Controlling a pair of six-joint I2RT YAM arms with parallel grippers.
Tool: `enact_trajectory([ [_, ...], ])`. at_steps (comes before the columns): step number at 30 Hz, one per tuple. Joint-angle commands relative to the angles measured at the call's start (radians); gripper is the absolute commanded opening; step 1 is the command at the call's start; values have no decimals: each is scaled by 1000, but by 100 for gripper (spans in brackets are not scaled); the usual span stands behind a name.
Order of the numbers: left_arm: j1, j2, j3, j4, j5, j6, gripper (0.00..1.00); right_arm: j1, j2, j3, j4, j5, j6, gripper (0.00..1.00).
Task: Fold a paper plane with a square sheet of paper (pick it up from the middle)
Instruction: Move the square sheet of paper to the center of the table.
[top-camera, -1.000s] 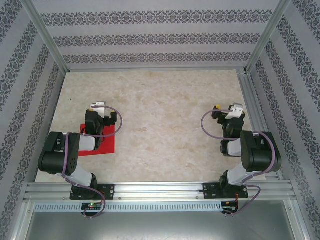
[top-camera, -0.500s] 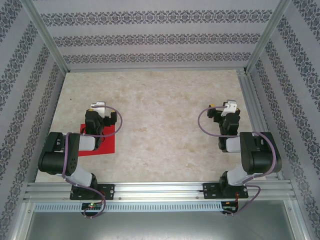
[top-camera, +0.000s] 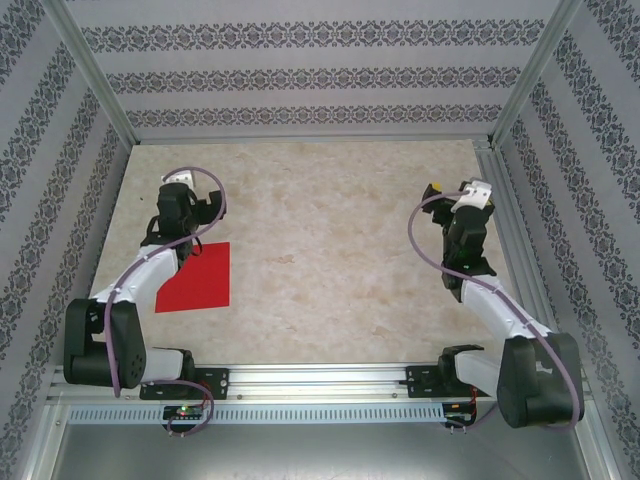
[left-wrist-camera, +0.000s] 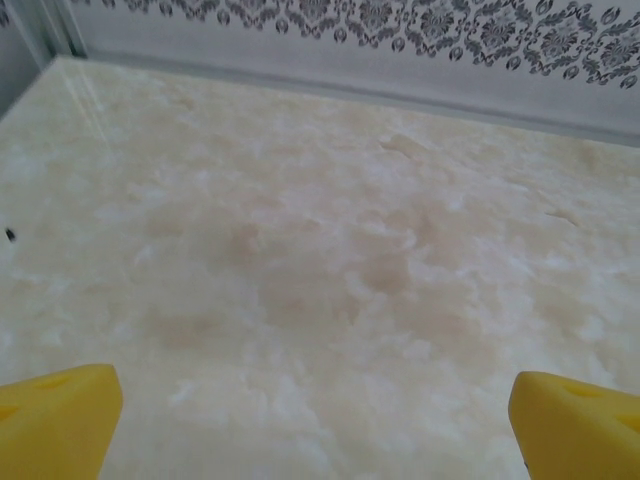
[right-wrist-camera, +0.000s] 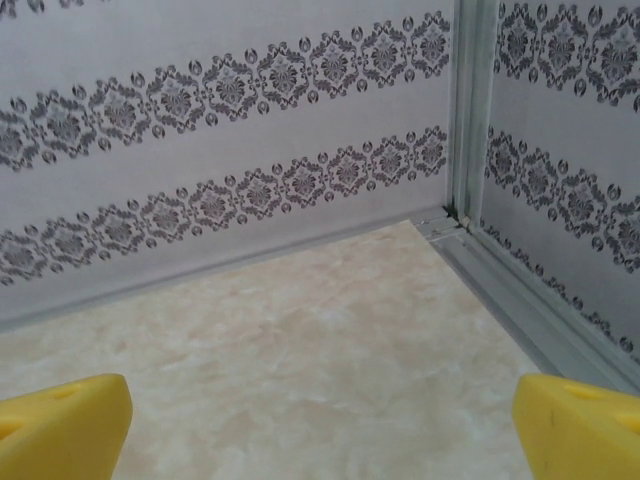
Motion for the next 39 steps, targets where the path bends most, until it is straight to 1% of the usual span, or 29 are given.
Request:
enact_trajectory([
  [1,-12,-19,73,-308,105,-143,100,31,-5,90,-339,-69,182,98],
  [3,-14,-12,102,-381,147,-184,100,79,15,129,-402,-111,213,98],
  [5,-14,-16,114,-417,172,-219,100,151,41,171,-450,-106,228,98],
  [7,-14,-28,128,-460,157,-247,100,246,83,223,-497,-89,221,98],
  [10,1,-48,167,-528,121,-272,100,432,200,330,-564,-11,179,98],
  [12,31,-53,190,-558,138,-286,100,551,313,418,-591,10,157,98],
  [14,76,-54,203,-581,171,-305,100,648,423,514,-622,23,138,98],
  [18,192,-68,205,-591,311,-336,100,818,666,737,-672,27,91,98],
  [19,216,-70,209,-601,329,-340,100,850,726,805,-701,21,76,98],
  [24,289,-83,230,-632,385,-357,100,956,960,1092,-846,18,15,98],
  [28,306,-97,235,-652,385,-352,100,1005,1106,1274,-949,17,-44,98],
  [34,309,-102,245,-662,364,-341,100,1044,1299,1514,-1086,35,-102,98],
  [39,311,-95,244,-666,353,-339,100,1057,1399,1645,-1149,23,-121,98],
])
